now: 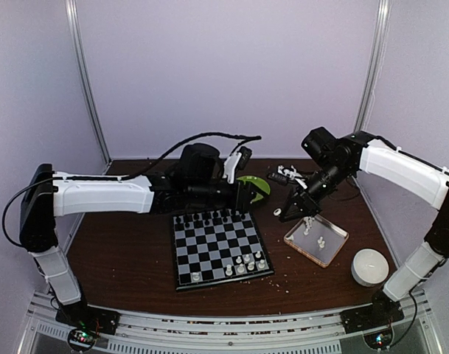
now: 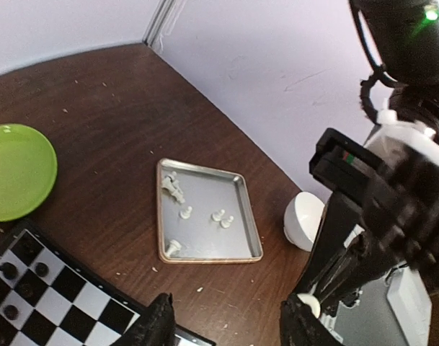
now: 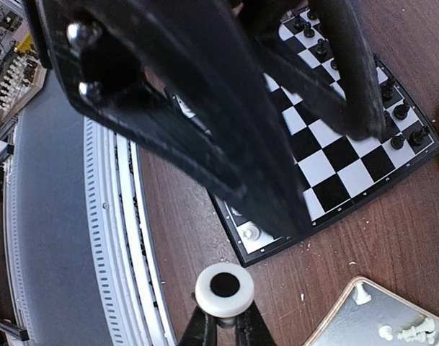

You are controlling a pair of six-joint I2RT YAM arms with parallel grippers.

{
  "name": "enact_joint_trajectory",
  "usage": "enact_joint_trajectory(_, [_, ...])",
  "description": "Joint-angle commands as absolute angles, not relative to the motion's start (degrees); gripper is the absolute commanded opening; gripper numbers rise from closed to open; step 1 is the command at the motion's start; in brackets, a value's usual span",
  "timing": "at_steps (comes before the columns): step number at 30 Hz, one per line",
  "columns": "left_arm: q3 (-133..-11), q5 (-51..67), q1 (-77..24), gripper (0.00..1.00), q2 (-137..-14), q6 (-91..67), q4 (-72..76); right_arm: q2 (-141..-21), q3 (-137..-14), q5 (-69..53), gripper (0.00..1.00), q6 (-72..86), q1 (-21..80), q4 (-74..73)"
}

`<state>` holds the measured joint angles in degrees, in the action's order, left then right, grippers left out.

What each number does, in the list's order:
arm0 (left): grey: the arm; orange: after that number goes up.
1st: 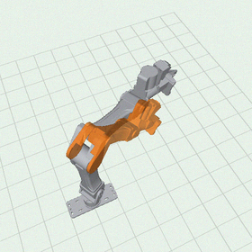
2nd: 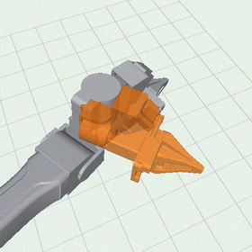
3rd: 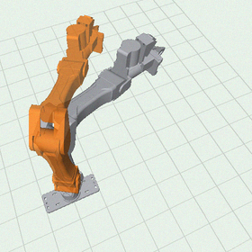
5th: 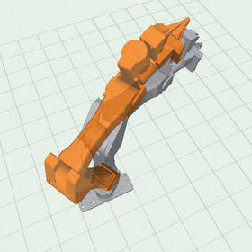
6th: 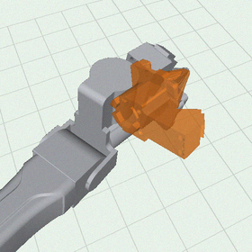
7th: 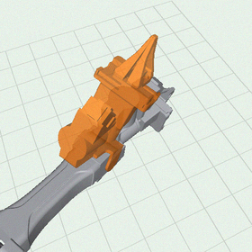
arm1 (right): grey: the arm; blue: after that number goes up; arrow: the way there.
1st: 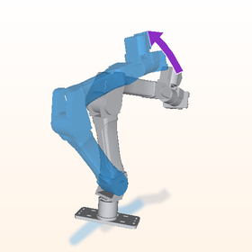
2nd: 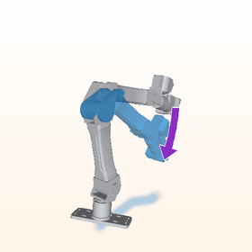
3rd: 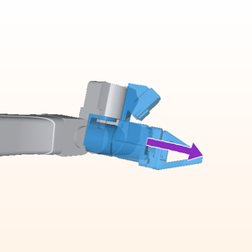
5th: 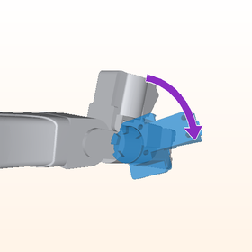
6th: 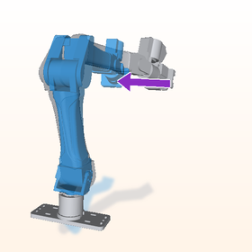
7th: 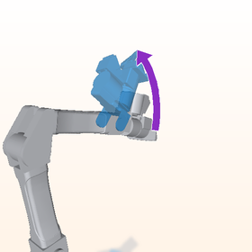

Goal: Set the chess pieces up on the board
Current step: Pass from the right arm to the left

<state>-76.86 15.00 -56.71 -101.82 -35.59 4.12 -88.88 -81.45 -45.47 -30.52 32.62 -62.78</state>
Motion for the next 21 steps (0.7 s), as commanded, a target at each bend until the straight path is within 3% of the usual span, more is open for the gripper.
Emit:
enact_joint_trajectory(1, [-80.2, 21.9, -56.9, 0.49, -104.4, -45.8, 9.7, -87.8, -82.5, -37.6, 0.07, -26.8, 35.0, -60.1])
enact_joint_trajectory(9, [-78.8, 26.4, -56.9, 0.45, -105.5, -48.9, 11.8, -87.8, -83.5, -30.9, 0.07, -25.0, 36.1, -58.7])
enact_joint_trajectory(21, [-80.7, 28.8, -57.0, 0.43, -108.9, -50.8, 12.3, -86.0, -83.5, -30.7, 0.07, -24.5, 36.4, -58.1])
